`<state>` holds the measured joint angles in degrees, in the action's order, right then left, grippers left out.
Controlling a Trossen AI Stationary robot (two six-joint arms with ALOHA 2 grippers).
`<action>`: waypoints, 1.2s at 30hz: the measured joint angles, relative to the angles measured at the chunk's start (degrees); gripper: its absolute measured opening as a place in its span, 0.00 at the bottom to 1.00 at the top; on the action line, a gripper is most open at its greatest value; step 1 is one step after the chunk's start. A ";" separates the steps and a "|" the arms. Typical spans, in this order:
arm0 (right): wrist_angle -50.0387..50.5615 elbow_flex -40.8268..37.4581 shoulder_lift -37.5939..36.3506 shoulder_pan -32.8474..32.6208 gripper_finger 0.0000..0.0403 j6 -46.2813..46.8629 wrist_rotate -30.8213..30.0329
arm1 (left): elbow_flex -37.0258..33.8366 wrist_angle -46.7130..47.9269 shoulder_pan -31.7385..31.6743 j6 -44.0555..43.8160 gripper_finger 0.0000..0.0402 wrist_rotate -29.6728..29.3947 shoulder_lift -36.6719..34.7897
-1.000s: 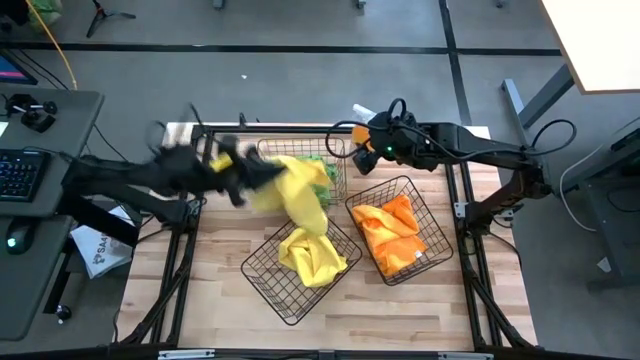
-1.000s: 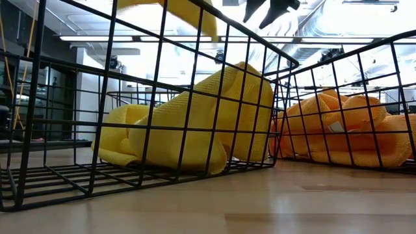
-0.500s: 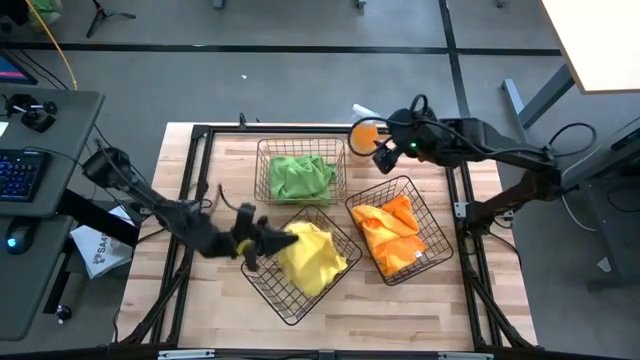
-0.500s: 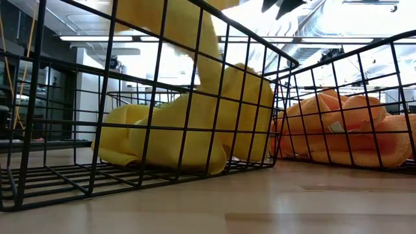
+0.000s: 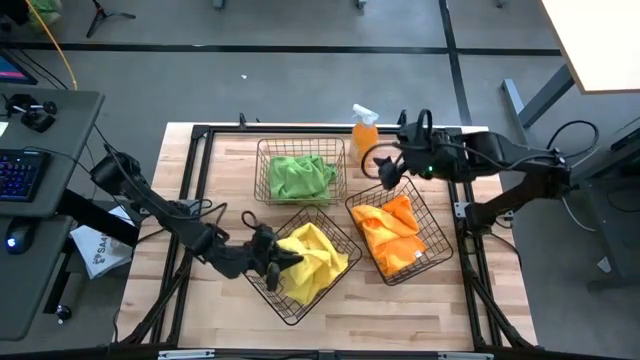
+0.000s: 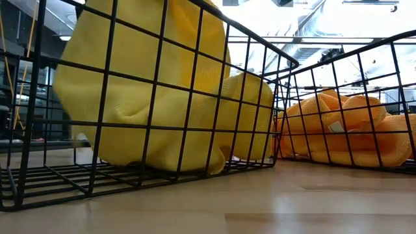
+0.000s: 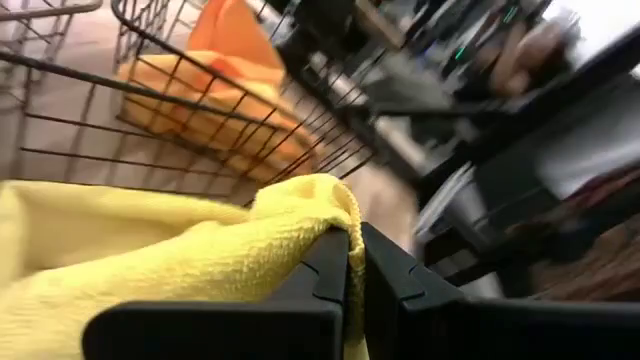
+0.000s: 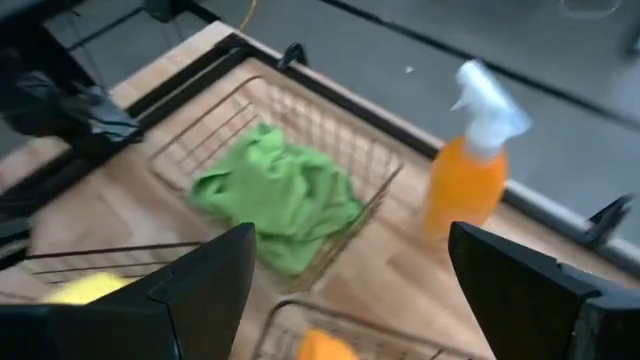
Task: Sort microfiber towel by color & place in baskets
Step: Put the yellow microfiber cloth into the left wire basket, then return to Home Position
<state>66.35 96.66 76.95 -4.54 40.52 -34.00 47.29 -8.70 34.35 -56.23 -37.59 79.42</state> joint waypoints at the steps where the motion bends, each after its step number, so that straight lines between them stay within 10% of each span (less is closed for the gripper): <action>1: 0.19 0.00 0.25 -1.05 0.81 1.90 -0.02 | 1.10 2.53 -0.24 1.18 0.00 0.14 0.59; 10: 3.02 0.00 0.41 -9.16 0.81 13.06 0.11 | 10.22 15.61 -3.51 25.81 0.00 10.02 6.61; 16: 5.33 0.00 0.41 -11.72 0.81 16.56 0.11 | 11.53 19.78 -7.37 26.94 0.02 13.82 7.28; 24: 11.72 0.00 0.41 -14.39 0.81 18.17 0.09 | 15.94 30.19 -12.42 33.02 0.28 24.65 6.95; 36: 23.79 0.00 0.40 -14.82 0.81 20.70 0.46 | 29.09 47.94 -17.63 38.06 0.56 26.07 6.51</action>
<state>90.14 96.66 77.34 -19.35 61.22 -33.54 76.38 39.23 16.73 -18.16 -11.52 85.93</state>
